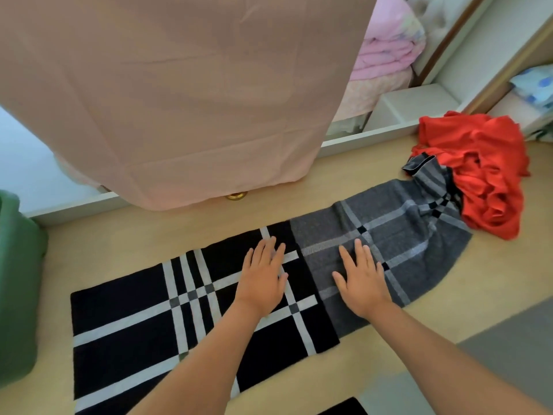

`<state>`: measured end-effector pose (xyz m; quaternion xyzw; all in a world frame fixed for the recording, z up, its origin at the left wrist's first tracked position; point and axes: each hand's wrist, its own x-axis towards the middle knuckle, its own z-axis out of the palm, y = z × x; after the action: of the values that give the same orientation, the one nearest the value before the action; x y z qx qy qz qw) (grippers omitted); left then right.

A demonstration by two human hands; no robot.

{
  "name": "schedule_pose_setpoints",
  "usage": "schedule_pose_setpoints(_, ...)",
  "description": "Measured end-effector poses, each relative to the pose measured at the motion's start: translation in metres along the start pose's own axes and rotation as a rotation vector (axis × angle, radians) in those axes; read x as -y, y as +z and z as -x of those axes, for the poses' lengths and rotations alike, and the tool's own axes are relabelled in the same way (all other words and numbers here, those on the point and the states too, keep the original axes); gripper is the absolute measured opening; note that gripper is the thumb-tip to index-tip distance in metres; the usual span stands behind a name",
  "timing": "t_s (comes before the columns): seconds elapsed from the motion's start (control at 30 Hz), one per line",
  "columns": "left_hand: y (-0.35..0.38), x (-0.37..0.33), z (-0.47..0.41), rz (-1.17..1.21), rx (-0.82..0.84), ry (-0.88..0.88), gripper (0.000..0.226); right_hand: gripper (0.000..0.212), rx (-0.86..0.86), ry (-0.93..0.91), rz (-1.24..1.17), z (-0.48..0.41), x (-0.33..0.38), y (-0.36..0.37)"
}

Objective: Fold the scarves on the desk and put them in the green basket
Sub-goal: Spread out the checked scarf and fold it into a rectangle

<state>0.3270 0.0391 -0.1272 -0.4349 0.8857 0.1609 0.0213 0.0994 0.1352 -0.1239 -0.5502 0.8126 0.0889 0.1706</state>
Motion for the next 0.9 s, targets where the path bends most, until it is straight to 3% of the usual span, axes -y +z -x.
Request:
schedule_pose_setpoints(0.27,-0.005,-0.096,-0.06,0.074,0.089,0.14,0.061,0.049,-0.092,-0.171,-0.085,0.001,-0.055,-0.035)
schedule_pose_setpoints(0.47,-0.006,-0.18,-0.111,0.116,0.058,0.133,0.057,0.041,-0.231,-0.091,-0.134,-0.039,-0.163,-0.069)
schedule_pose_setpoints(0.57,-0.005,-0.223,-0.141,0.107,0.061,0.138,0.057,0.052,-0.165,-0.049,-0.051,-0.062,-0.219,-0.084)
schedule_pose_setpoints(0.73,0.002,-0.28,-0.189,0.044,0.116,0.139,0.063,0.073,0.096,-0.096,0.047,-0.08,-0.272,-0.076)
schedule_pose_setpoints(0.8,0.007,-0.295,-0.201,0.003,0.175,0.136,0.069,0.072,0.147,-0.104,-0.006,-0.077,-0.28,-0.066)
schedule_pose_setpoints(0.9,0.018,-0.307,-0.205,-0.03,0.261,0.103,0.071,0.058,0.069,-0.156,-0.052,-0.07,-0.284,-0.057)
